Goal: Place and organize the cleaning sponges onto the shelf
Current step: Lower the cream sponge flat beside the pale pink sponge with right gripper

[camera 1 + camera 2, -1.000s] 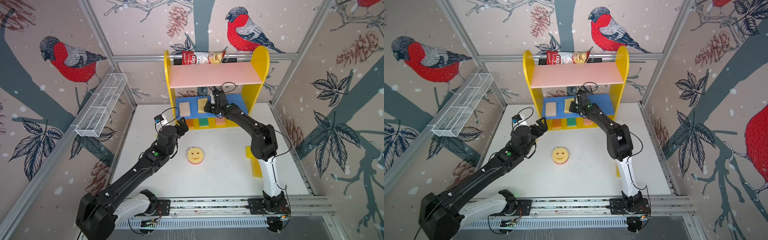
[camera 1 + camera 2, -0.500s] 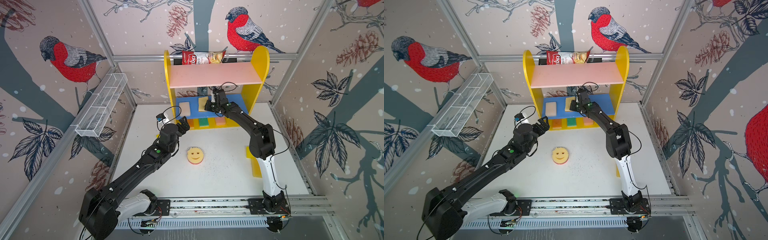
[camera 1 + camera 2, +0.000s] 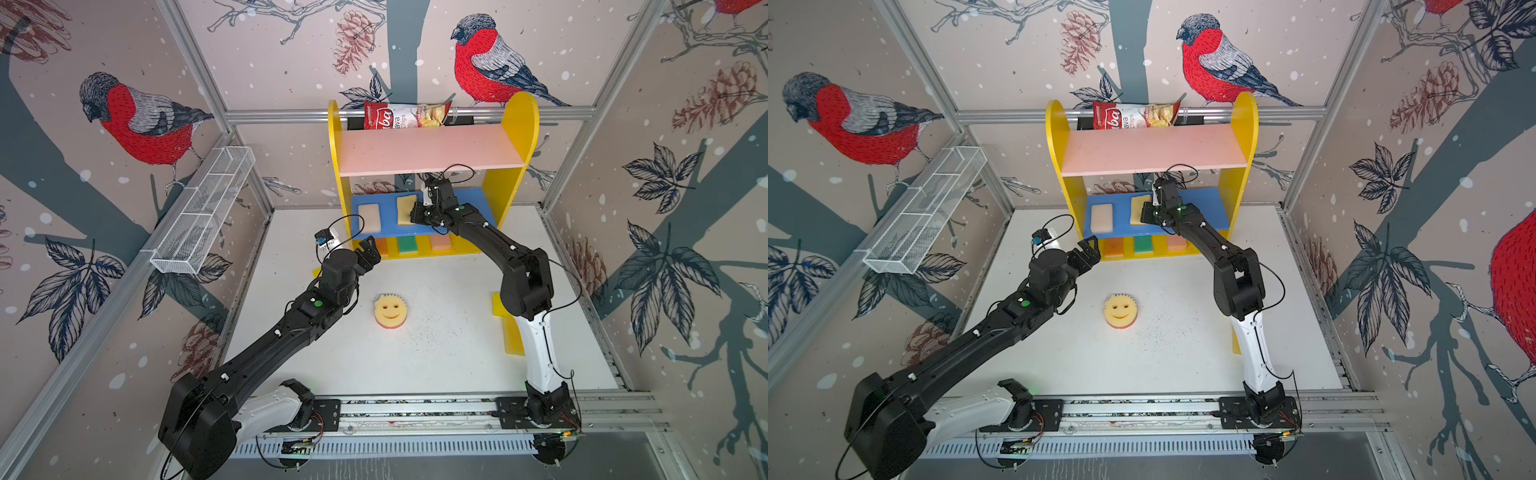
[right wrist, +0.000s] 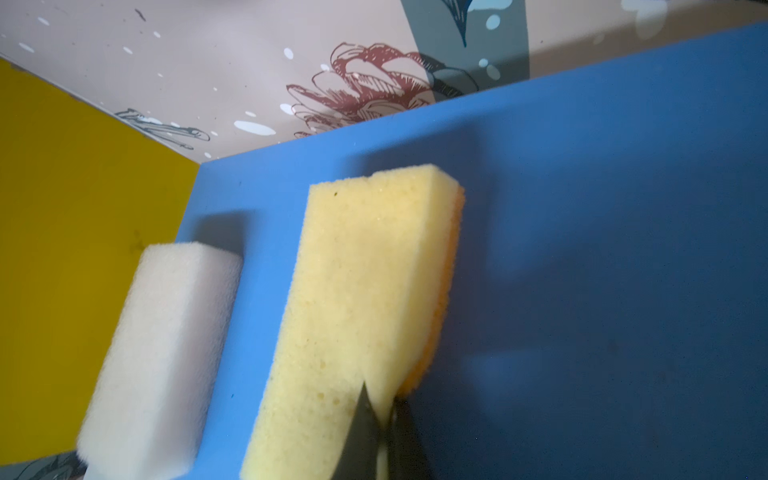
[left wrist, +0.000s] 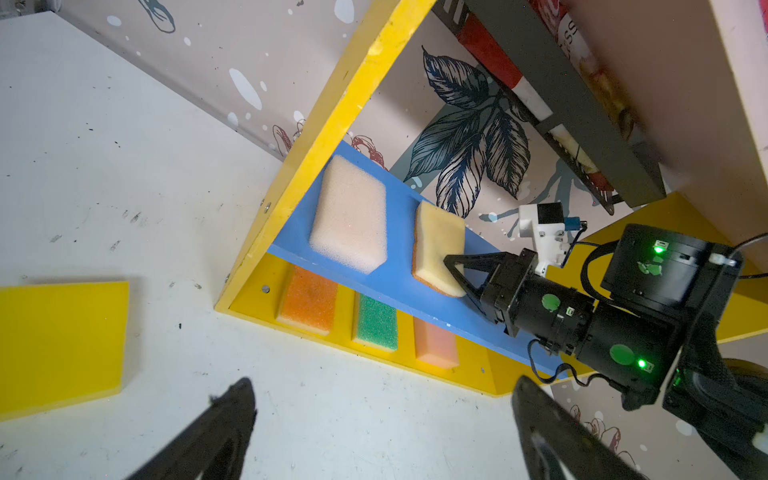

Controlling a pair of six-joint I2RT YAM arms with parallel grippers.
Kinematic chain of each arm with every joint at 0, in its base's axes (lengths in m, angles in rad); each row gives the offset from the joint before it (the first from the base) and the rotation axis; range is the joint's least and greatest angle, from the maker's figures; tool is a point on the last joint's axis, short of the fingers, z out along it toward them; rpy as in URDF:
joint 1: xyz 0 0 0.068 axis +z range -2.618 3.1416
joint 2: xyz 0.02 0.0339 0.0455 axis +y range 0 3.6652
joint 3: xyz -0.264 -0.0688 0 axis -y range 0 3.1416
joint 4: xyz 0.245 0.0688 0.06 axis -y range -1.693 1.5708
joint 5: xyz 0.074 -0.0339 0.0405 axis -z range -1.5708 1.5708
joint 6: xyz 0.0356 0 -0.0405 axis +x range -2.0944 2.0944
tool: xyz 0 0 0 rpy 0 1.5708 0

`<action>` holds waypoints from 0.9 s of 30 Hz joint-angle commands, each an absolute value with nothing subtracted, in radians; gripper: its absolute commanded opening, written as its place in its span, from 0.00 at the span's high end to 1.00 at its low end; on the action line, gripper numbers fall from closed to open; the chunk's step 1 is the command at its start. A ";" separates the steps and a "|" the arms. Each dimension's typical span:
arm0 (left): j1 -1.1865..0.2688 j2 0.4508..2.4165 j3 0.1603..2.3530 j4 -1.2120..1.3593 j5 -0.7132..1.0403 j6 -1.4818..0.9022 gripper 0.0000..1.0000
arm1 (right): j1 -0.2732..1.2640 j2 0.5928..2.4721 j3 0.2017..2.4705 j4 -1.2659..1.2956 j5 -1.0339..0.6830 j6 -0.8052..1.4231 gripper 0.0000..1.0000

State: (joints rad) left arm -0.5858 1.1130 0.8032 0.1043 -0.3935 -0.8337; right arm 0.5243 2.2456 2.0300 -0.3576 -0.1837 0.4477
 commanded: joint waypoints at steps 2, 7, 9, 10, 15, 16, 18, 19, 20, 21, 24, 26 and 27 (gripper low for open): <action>-0.584 1.094 0.792 0.143 -0.394 -0.836 0.05 | 0.535 2.196 1.971 -0.389 -0.219 0.426 1.00; -0.583 1.093 0.784 0.146 -0.384 -0.842 0.05 | 0.540 2.180 1.931 -0.367 -0.230 0.437 1.00; -0.583 1.097 0.784 0.146 -0.377 -0.845 0.05 | 0.544 2.184 1.927 -0.363 -0.215 0.440 1.00; -0.584 1.097 0.784 0.146 -0.377 -0.845 0.05 | 0.546 2.187 1.927 -0.362 -0.214 0.444 1.00; -0.584 1.091 0.784 0.141 -0.377 -0.843 0.05 | 0.546 2.202 1.935 -0.345 -0.190 0.469 0.96; -0.583 1.088 0.783 0.137 -0.381 -0.841 0.05 | 0.546 2.203 1.937 -0.345 -0.181 0.471 0.95; -0.584 1.076 0.782 0.125 -0.398 -0.841 0.04 | 0.545 2.205 1.936 -0.342 -0.151 0.476 0.94; -0.584 1.070 0.781 0.119 -0.405 -0.839 0.04 | 0.544 2.206 1.937 -0.342 -0.145 0.473 0.93; -0.584 1.058 0.780 0.113 -0.412 -0.838 0.04 | 0.542 2.207 1.940 -0.347 -0.143 0.472 0.93; -0.584 1.048 0.777 0.108 -0.418 -0.835 0.04 | 0.540 2.210 1.943 -0.352 -0.144 0.470 0.91; -0.584 1.016 0.764 0.095 -0.444 -0.831 0.04 | 0.538 2.214 1.951 -0.366 -0.138 0.458 0.84; -0.583 0.997 0.754 0.090 -0.462 -0.831 0.04 | 0.537 2.216 1.950 -0.370 -0.140 0.455 0.79; -0.583 0.989 0.750 0.090 -0.464 -0.831 0.04 | 0.536 2.217 1.950 -0.372 -0.138 0.454 0.76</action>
State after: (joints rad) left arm -0.5850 1.0065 0.7593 0.0937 -0.4271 -0.8379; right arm 0.5381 2.2066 1.9480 -0.3157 -0.1783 0.4698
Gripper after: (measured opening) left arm 0.963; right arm 0.225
